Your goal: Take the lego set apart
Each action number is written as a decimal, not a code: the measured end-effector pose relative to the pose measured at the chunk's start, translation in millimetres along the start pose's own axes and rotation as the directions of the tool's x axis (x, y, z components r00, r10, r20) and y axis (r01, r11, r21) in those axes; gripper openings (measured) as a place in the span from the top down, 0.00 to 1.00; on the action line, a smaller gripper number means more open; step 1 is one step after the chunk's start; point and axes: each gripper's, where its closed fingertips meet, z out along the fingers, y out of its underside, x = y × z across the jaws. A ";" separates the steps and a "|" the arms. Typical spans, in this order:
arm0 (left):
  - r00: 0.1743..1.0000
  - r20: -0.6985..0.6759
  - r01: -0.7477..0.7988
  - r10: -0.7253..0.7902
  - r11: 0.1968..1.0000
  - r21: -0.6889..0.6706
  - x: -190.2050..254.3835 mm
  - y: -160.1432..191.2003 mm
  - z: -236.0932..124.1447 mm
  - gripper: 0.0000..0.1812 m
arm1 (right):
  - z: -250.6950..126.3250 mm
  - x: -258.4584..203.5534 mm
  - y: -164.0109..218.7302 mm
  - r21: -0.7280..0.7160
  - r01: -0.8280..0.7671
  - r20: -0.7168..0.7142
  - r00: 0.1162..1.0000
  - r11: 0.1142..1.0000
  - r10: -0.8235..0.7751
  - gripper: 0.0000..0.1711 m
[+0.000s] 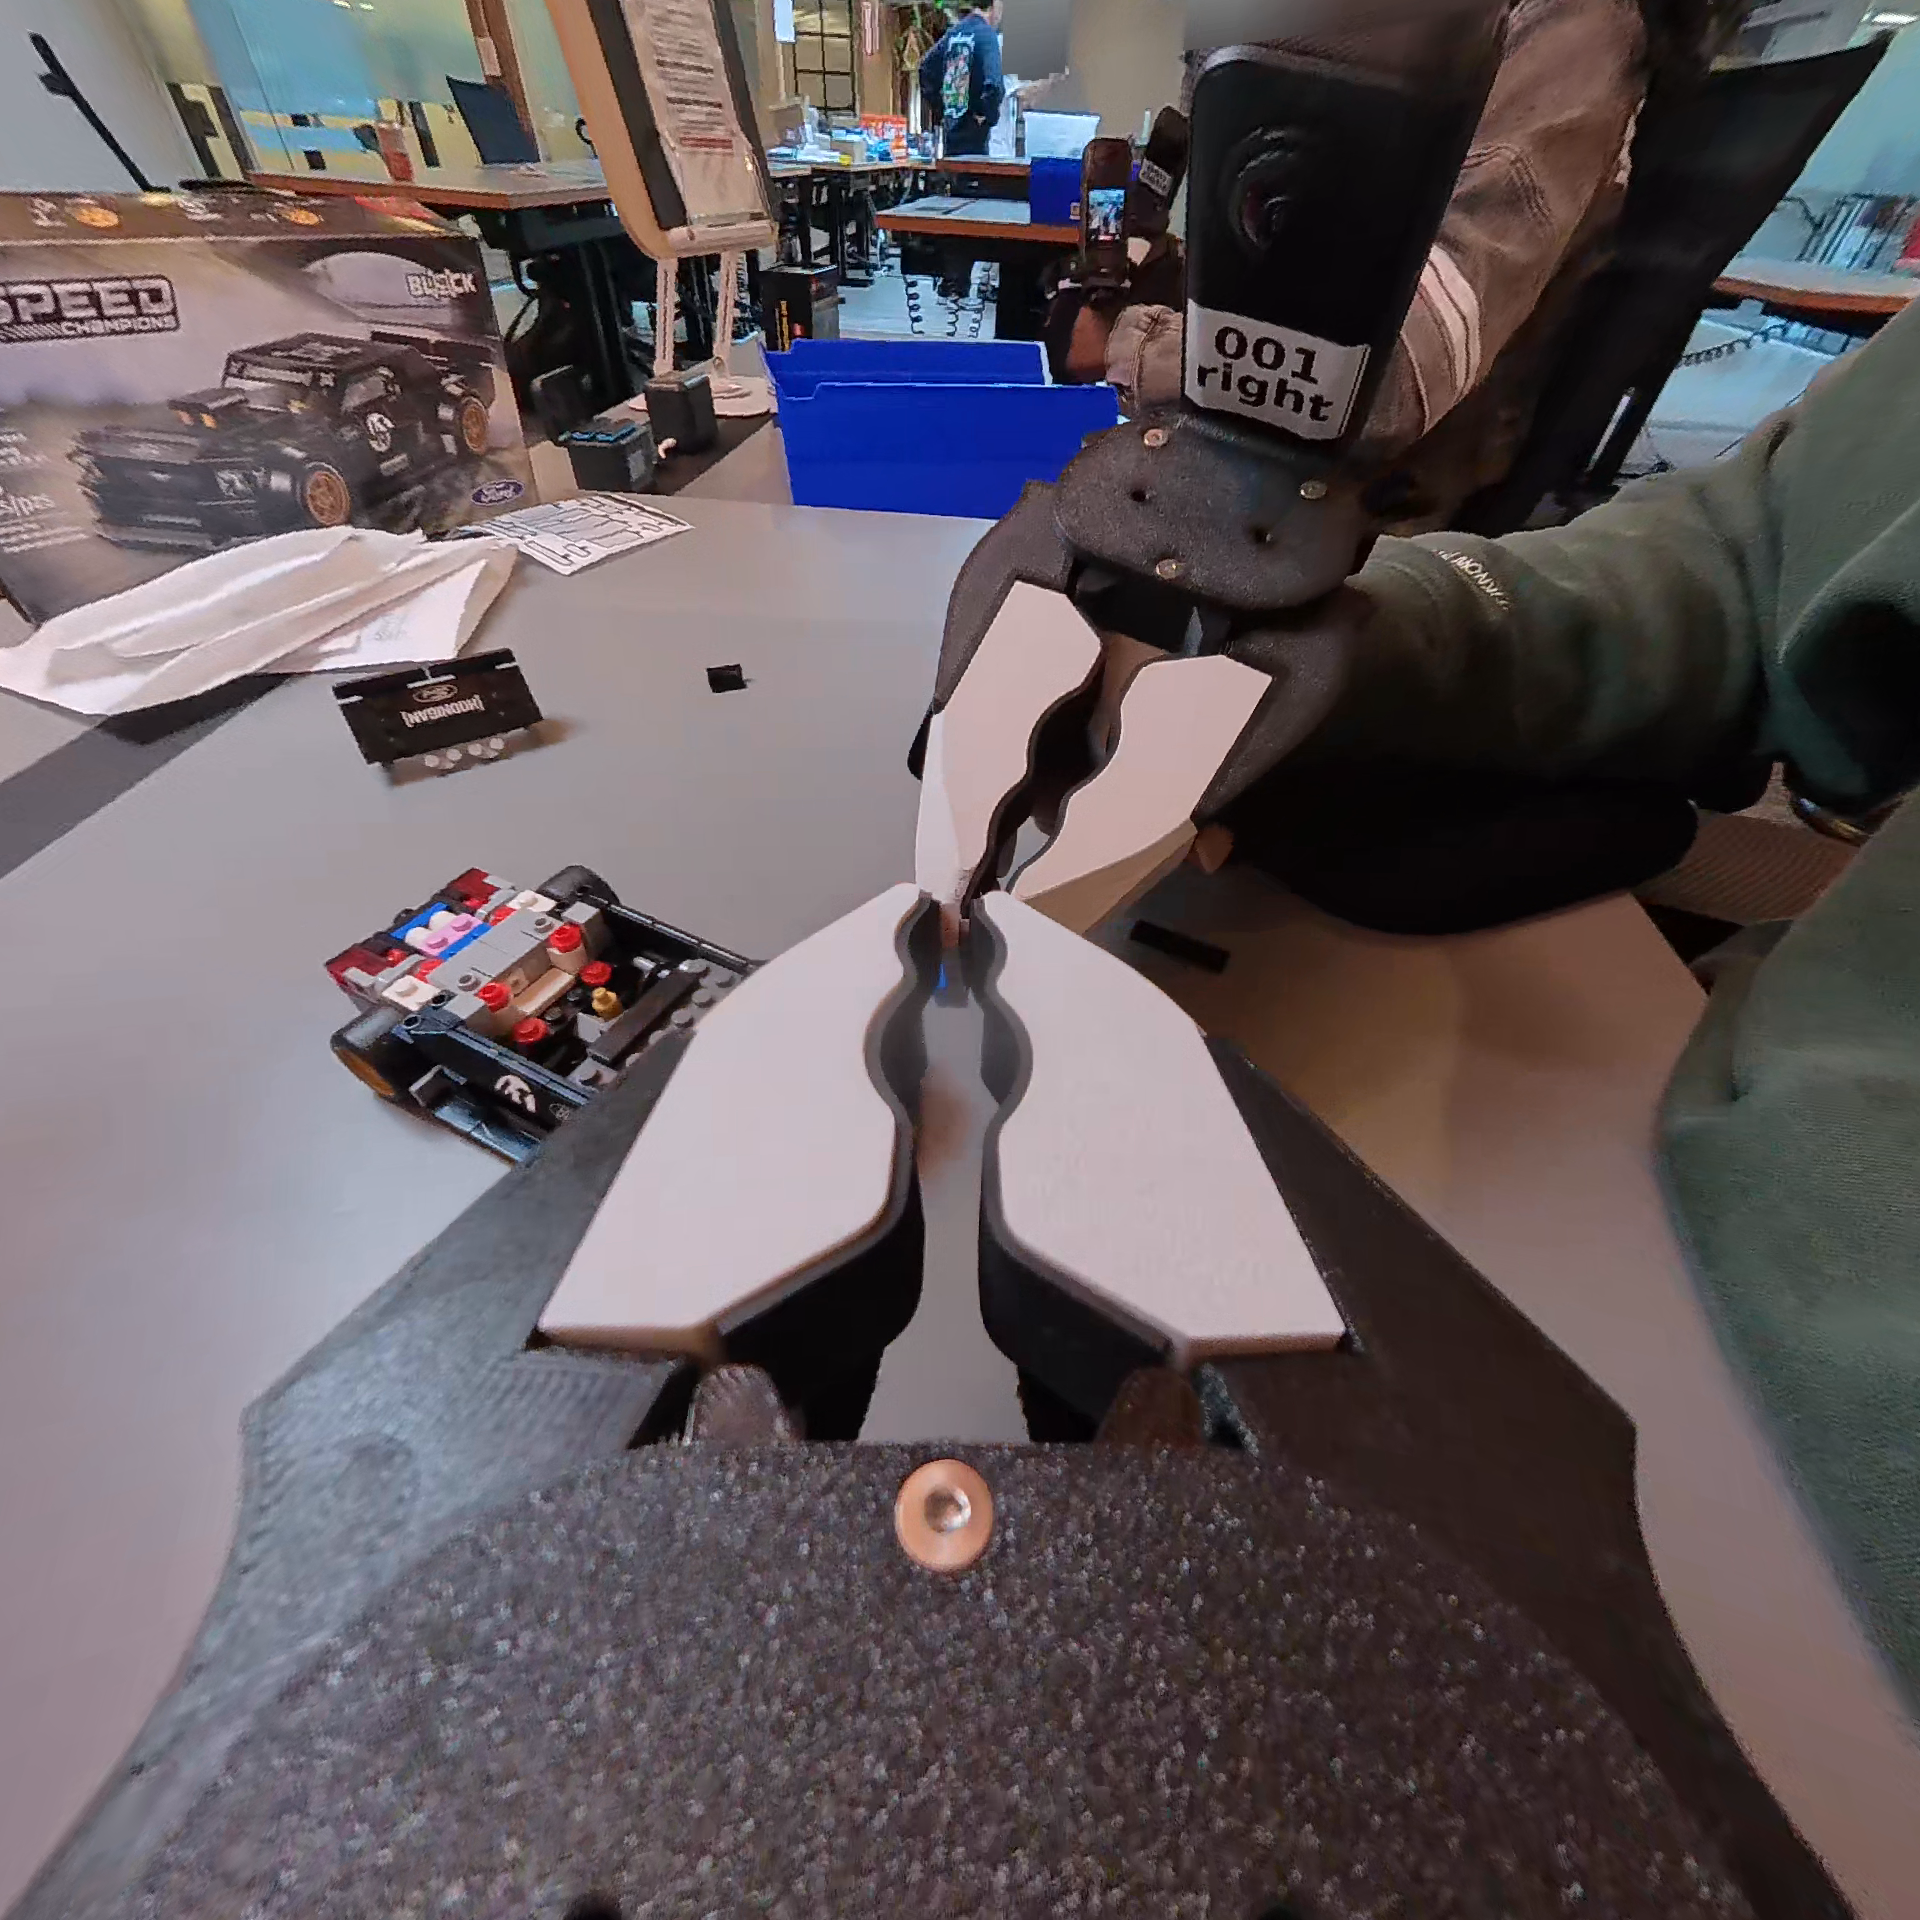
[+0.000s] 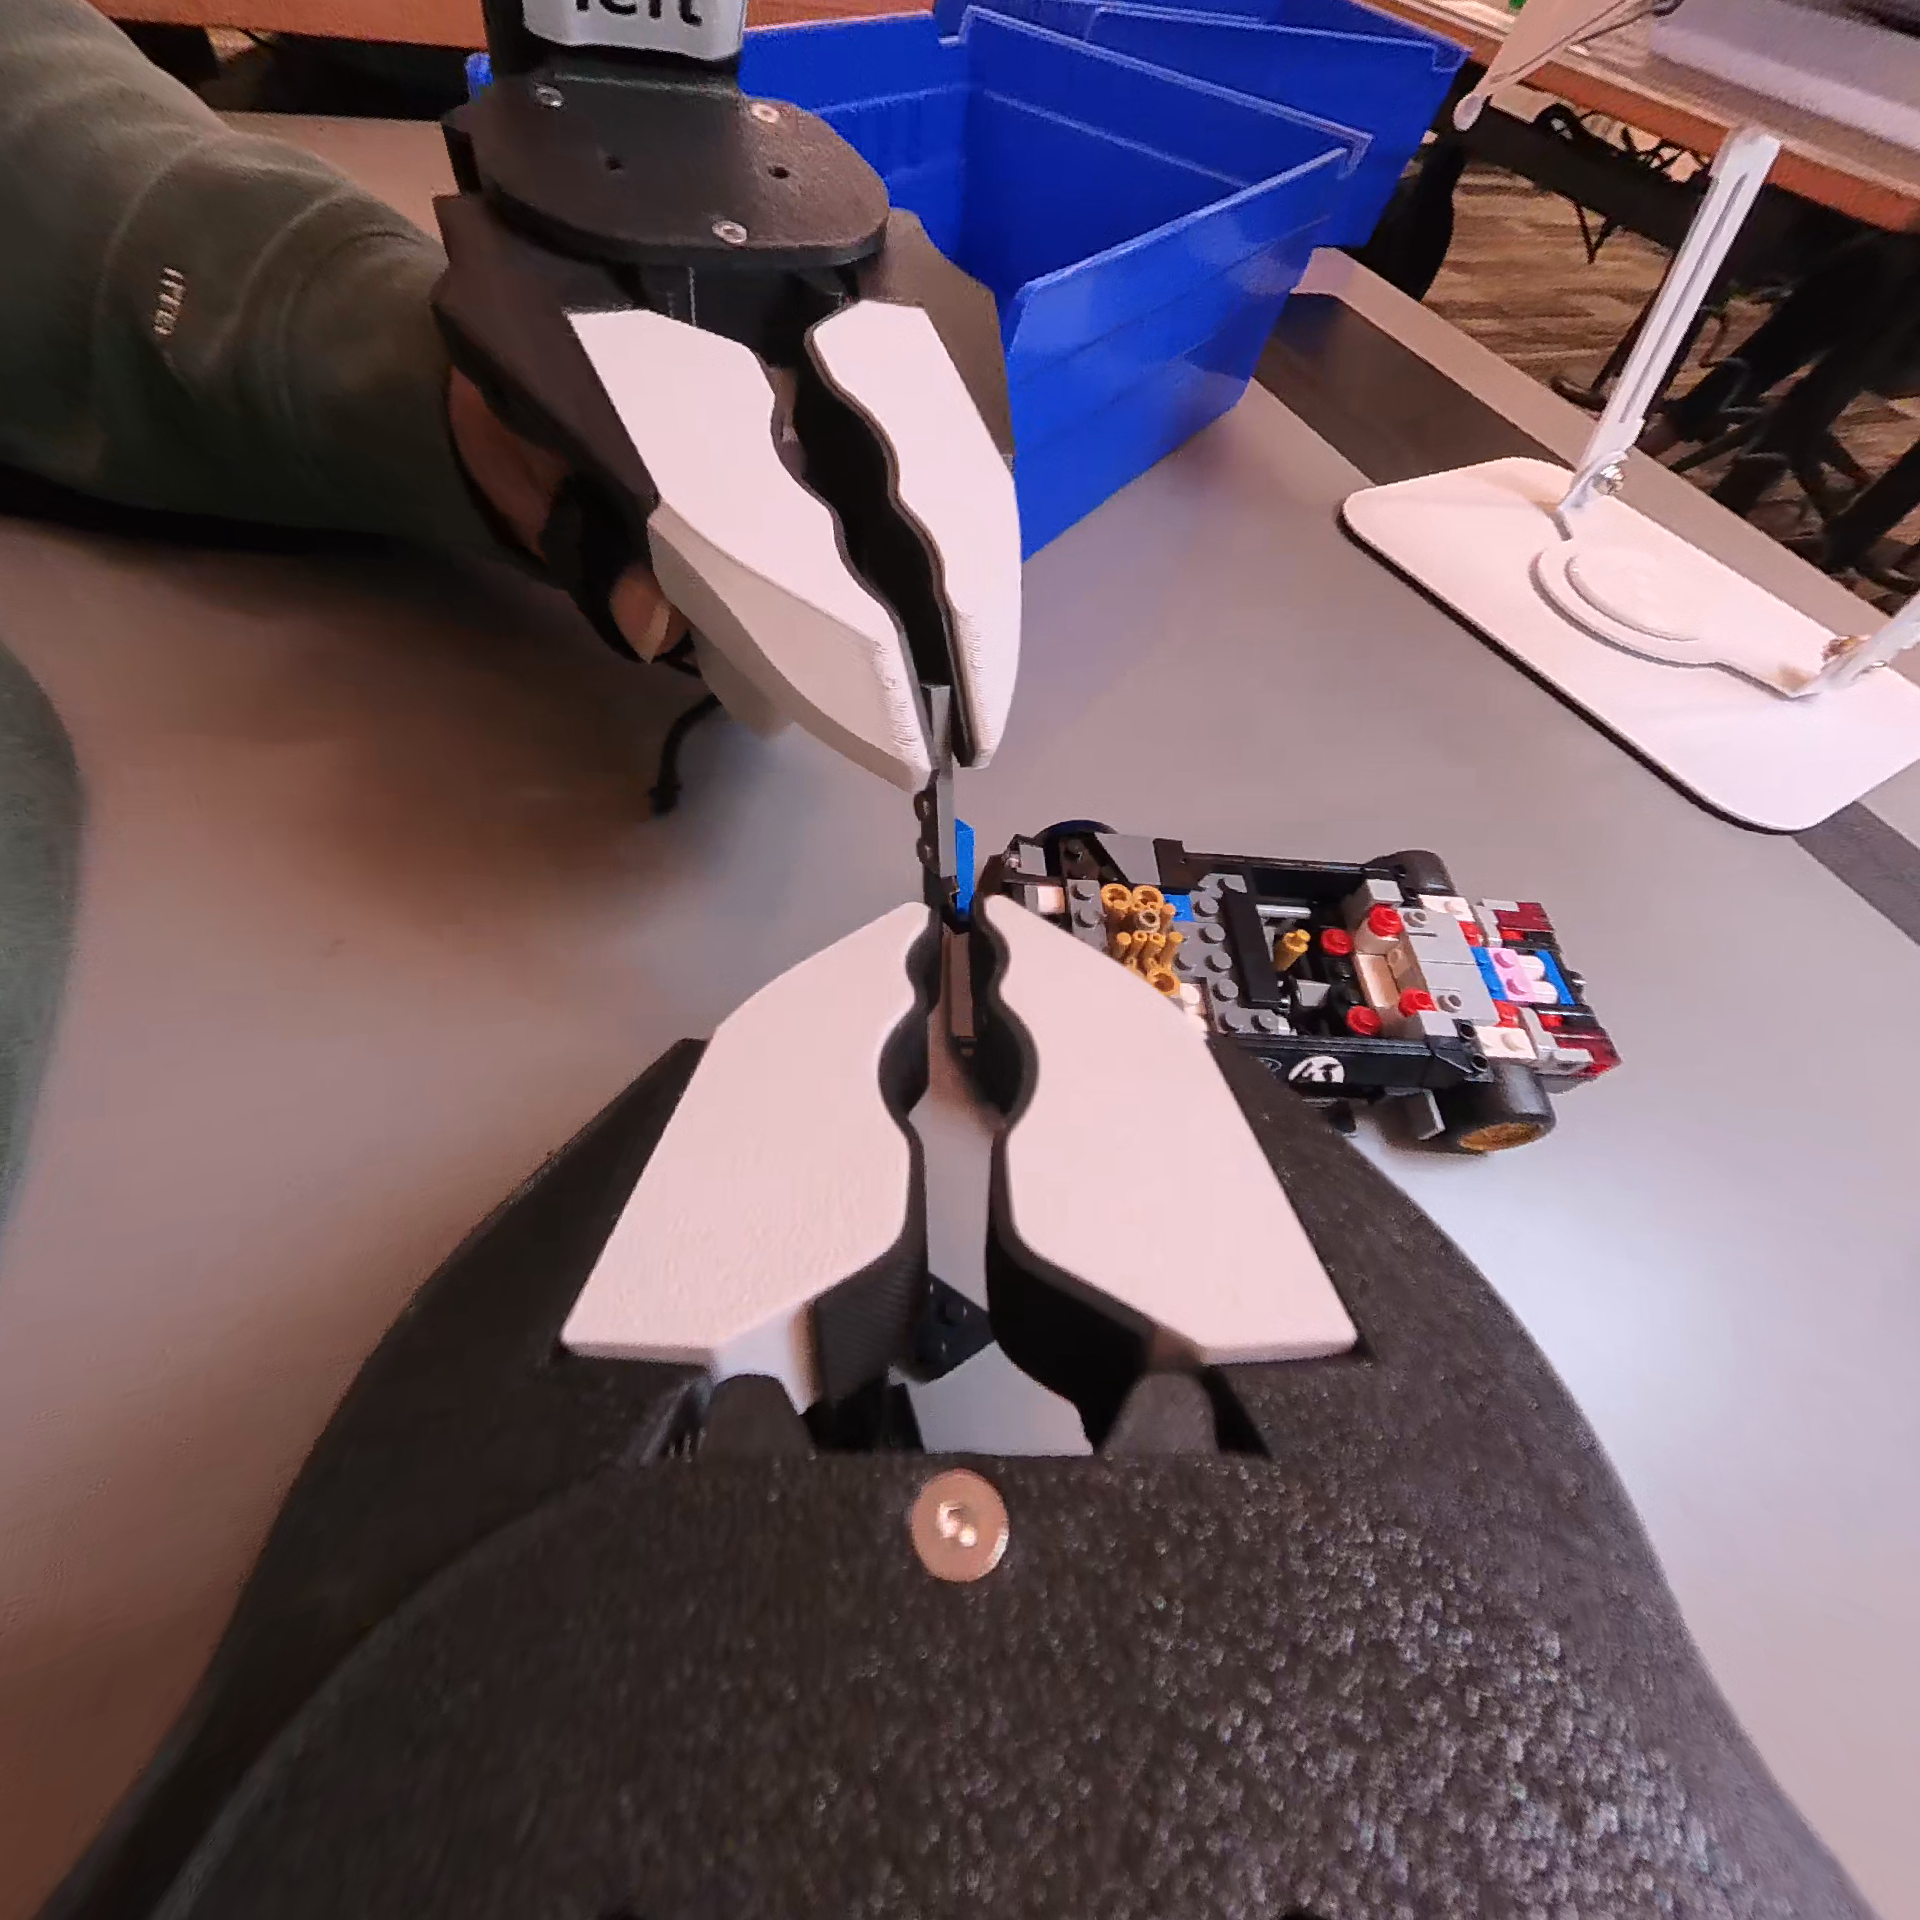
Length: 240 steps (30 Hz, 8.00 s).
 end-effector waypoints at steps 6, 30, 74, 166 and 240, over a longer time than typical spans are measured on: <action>1.000 0.019 -0.018 0.018 1.000 0.018 -3.2 -3.2 -2.4 0.97 | -1.7 4.7 -5.5 0.018 0.043 -0.059 0.997 0.999 -0.042 0.97; 0.970 0.220 0.136 -0.100 0.979 -0.154 -19.8 25.2 5.0 0.96 | 8.4 16.8 18.8 -0.282 0.255 -0.253 0.910 0.925 -0.328 0.98; 0.918 -0.071 0.378 -0.389 0.917 -0.130 -7.6 25.1 0.3 0.88 | 2.7 -1.6 9.8 -0.117 0.073 -0.061 0.995 0.990 -0.081 0.98; 0.932 -0.148 0.234 -0.330 0.861 -0.451 25.8 55.9 -8.1 0.98 | 0.8 -19.7 22.1 -0.192 -0.265 0.192 0.934 0.945 0.301 0.96; 0.994 0.070 0.112 -0.087 0.773 -0.624 -12.0 93.3 -29.1 0.95 | -54.4 81.2 37.3 -0.161 -0.128 -0.276 0.958 0.979 0.080 0.89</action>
